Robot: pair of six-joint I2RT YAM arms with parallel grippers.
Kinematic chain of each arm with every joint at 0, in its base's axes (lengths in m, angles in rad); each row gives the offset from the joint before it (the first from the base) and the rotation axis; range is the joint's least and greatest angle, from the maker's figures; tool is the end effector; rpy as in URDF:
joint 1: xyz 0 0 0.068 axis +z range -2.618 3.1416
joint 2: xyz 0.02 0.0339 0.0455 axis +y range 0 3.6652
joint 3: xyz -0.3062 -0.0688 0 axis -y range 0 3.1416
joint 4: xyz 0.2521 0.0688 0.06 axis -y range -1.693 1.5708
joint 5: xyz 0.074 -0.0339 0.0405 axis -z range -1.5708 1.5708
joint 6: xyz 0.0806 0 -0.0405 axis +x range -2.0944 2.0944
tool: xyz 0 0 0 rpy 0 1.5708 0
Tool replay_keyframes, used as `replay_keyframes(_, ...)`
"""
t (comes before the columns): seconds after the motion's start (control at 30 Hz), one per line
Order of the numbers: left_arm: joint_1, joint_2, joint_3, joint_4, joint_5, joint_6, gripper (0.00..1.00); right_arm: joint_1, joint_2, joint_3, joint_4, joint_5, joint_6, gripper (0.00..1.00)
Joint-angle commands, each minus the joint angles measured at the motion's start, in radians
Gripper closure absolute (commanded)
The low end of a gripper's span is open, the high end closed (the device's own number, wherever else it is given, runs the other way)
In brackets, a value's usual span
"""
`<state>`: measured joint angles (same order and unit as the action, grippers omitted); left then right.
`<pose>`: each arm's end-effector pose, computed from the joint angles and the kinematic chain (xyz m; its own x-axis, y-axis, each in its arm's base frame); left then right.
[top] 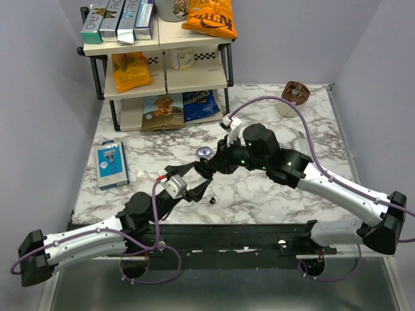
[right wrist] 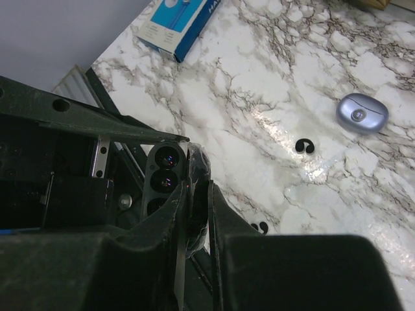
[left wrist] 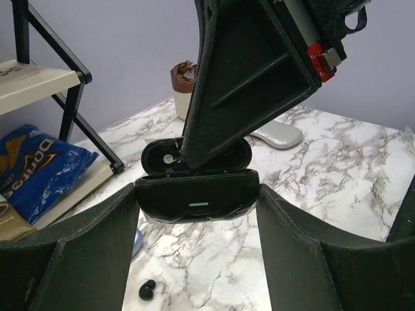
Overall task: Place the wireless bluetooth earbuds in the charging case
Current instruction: Open the charging case.
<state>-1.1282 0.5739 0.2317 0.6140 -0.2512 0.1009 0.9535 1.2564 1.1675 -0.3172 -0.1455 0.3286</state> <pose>0.0896 -0.1423 0.2925 0.1922 -0.1778 -0.9651 0.7572 0.6524 0.0306 0.1774 0.2701 0.3813 -0.5017 -0.1551 -0.8510 -0.7628 0.5432 0.3507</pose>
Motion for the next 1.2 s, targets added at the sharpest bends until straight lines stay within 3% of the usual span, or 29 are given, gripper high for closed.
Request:
replay_keyframes(0.0, -0.004, 0.021, 0.043, -0.023, -0.01, -0.01, 0.52, -0.007, -0.058, 0.004, -0.02, -0.012, -0.057, 0.81)
replay_keyframes(0.17, -0.004, 0.047, 0.087, -0.097, -0.057, -0.033, 0.28, -0.007, -0.115, 0.03, -0.042, 0.001, -0.092, 0.87)
replay_keyframes(0.23, -0.005, 0.052, 0.092, -0.103, -0.069, -0.043, 0.05, -0.006, -0.129, 0.04, -0.051, 0.003, -0.105, 0.87)
replay_keyframes(0.27, -0.004, 0.055, 0.098, -0.108, -0.071, -0.046, 0.01, -0.007, -0.135, 0.041, -0.052, 0.001, -0.111, 0.88)
replay_keyframes(0.5, -0.004, 0.107, 0.149, -0.163, -0.108, -0.093, 0.01, -0.005, -0.183, 0.046, -0.066, -0.009, -0.143, 0.96)
replay_keyframes(0.6, -0.002, 0.103, 0.195, -0.259, -0.044, -0.156, 0.01, -0.007, -0.195, 0.044, -0.079, -0.031, -0.209, 0.99)
replay_keyframes(0.7, 0.034, 0.055, 0.221, -0.298, 0.204, -0.213, 0.01, -0.007, -0.207, 0.034, -0.118, -0.037, -0.311, 0.99)
replay_keyframes(0.83, 0.201, 0.05, 0.25, -0.292, 0.606, -0.369, 0.01, -0.007, -0.278, -0.028, -0.12, -0.031, -0.416, 0.99)
replay_keyframes(0.9, 0.355, 0.105, 0.261, -0.222, 0.859, -0.459, 0.01, -0.006, -0.337, -0.077, -0.088, -0.034, -0.456, 0.99)
replay_keyframes(1.0, 0.468, 0.23, 0.281, -0.084, 1.114, -0.64, 0.01, -0.005, -0.396, -0.115, -0.051, -0.06, -0.491, 0.99)
replay_keyframes(1.17, 0.473, 0.405, 0.365, -0.057, 1.231, -0.663, 0.01, -0.004, -0.414, -0.141, -0.039, -0.153, -0.493, 0.99)
